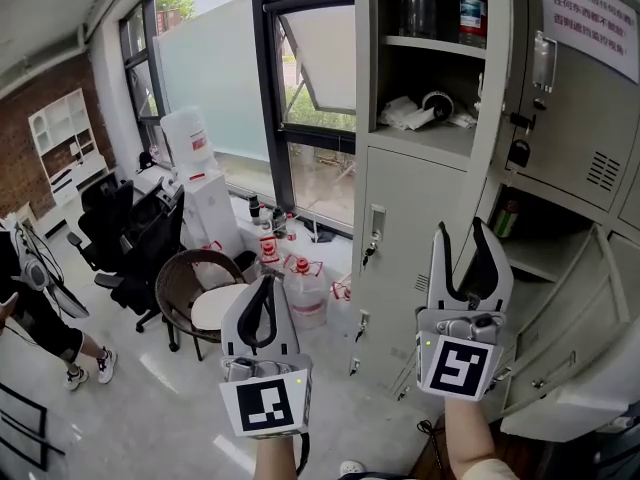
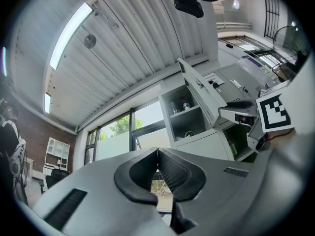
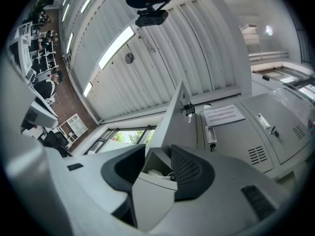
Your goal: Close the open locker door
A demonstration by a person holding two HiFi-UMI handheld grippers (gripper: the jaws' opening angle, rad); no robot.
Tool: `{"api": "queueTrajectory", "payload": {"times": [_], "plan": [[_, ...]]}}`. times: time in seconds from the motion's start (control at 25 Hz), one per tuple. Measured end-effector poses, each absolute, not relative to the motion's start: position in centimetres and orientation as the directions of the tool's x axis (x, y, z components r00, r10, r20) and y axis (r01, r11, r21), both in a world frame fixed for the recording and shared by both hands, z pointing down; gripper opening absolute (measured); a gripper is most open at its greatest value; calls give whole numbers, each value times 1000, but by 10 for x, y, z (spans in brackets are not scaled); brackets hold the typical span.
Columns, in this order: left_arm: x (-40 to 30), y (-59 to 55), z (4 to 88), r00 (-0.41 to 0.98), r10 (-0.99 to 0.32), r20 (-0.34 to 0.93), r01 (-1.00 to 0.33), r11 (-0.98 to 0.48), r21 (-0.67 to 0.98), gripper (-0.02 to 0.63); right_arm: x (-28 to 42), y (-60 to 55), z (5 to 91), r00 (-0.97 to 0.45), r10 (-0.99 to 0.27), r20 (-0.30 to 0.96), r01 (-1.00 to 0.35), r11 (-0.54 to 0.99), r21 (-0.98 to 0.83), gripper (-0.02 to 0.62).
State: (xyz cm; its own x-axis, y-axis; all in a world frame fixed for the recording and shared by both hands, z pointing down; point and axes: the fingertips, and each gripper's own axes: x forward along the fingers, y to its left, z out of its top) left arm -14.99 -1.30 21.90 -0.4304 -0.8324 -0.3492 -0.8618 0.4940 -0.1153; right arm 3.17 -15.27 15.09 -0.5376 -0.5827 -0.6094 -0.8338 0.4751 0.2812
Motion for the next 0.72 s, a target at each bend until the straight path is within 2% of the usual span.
{"api": "queueTrajectory", "payload": {"times": [0.72], "plan": [[-164, -25, 233, -473, -819, -326, -838, 532, -120, 5, -3, -161, 150, -579, -538, -612, -813, 437, 385, 146]]}}
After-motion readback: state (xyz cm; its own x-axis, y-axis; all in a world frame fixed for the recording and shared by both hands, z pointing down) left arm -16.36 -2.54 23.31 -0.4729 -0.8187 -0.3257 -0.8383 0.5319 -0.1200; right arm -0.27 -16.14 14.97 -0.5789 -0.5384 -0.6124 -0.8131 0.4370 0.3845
